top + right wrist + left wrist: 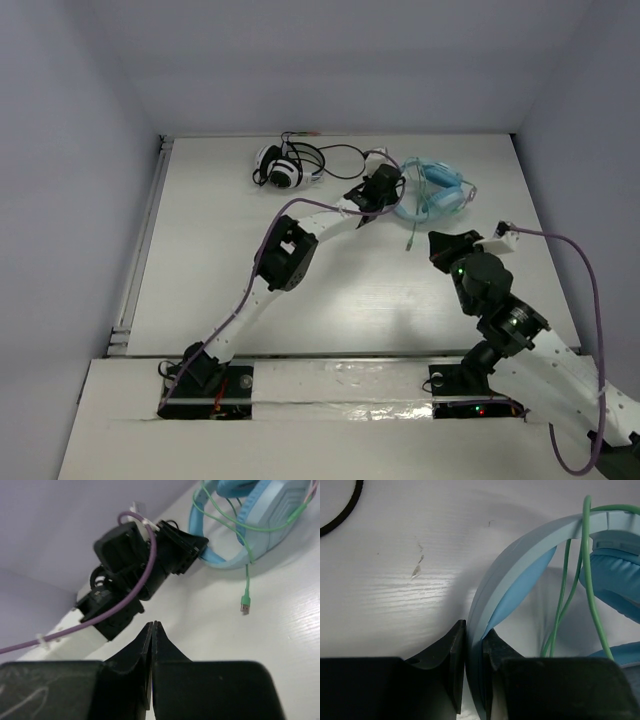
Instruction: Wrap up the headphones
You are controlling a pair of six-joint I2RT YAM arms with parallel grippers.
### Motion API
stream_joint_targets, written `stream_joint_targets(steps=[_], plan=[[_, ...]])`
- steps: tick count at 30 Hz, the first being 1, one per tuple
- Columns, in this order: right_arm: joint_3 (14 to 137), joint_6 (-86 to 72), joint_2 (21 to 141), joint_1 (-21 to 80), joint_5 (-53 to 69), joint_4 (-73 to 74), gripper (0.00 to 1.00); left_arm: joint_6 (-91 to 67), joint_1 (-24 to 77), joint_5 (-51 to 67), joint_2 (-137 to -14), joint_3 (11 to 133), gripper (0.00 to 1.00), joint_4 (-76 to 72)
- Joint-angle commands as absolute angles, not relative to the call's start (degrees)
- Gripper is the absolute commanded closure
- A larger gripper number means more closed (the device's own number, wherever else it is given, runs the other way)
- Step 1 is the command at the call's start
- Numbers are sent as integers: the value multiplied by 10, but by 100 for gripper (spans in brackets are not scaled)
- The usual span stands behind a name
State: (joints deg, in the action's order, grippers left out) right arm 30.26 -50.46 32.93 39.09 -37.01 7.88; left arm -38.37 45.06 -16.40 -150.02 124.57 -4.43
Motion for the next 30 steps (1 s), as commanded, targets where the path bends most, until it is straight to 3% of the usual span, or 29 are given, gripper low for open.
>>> stream_joint_targets(steps=[1, 3, 4, 6, 9, 12, 13, 18, 19, 20, 30], plan=[[355, -447, 300, 395, -399, 112, 99, -387, 455, -163, -1523, 1322, 96, -51], [367, -433, 280, 395, -401, 131, 98, -388, 455, -157, -1524, 1324, 83, -53], [373, -428, 274, 395, -403, 137, 93, -388, 455, -152, -1515, 1316, 64, -58], [394, -418, 262, 395, -413, 166, 83, -382, 450, -138, -1486, 1269, 42, -77], [412, -406, 239, 395, -425, 194, 75, -363, 450, -143, -1437, 1176, 28, -108], [425, -396, 214, 395, -432, 200, 59, -342, 450, -147, -1349, 1065, 4, -152], [430, -396, 210, 395, -425, 200, 49, -336, 450, -146, -1291, 1030, 1, -188], [459, -389, 213, 395, -405, 202, 24, -293, 450, -165, -1095, 793, 1, -315], [470, -383, 221, 395, -403, 204, 7, -286, 455, -168, -1039, 771, 1, -338], [478, -381, 227, 395, -403, 207, 0, -278, 455, -171, -1014, 753, 1, -343], [569, -344, 230, 395, -341, 258, 0, -279, 472, -155, -747, 593, 1, -289]])
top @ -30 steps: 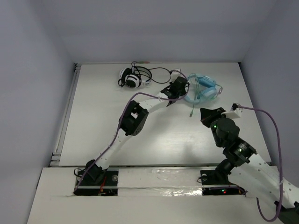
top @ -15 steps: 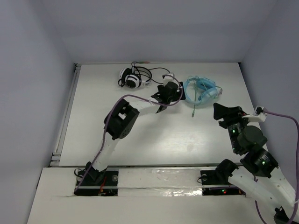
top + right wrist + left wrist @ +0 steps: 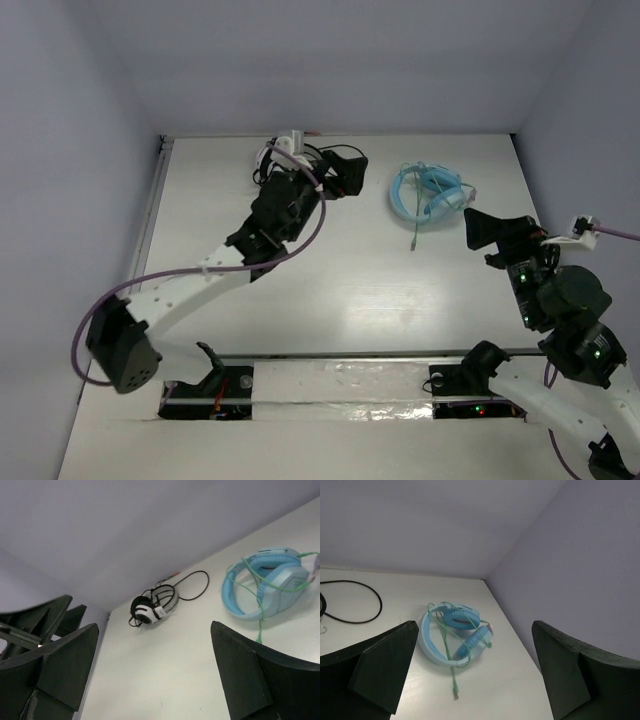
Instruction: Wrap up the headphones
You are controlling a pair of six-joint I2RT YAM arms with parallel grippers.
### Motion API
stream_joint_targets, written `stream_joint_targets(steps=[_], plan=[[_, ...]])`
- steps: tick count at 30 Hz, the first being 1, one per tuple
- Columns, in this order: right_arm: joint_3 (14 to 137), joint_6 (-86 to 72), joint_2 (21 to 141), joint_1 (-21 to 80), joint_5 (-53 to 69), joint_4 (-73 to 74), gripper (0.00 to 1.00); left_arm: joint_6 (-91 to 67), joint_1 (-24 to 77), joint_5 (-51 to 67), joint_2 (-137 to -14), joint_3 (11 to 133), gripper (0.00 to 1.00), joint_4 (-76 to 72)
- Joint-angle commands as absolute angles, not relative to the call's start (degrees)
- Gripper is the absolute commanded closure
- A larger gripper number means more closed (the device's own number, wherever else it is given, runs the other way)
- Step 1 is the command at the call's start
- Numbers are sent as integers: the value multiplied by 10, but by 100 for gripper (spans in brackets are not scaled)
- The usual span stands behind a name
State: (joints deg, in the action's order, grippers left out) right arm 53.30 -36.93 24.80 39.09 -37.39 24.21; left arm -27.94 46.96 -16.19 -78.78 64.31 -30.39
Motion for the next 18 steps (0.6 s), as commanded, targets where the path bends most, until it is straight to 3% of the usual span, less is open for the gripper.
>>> stream_joint_targets(steps=[1, 10, 18], plan=[[570, -340, 223, 395, -319, 258, 0, -284, 472, -149, -704, 581, 1, -275], [585, -345, 152, 395, -296, 308, 0, -295, 477, -114, -449, 481, 1, -183], [588, -345, 156, 395, -293, 314, 0, -286, 477, -133, -398, 452, 1, -100]])
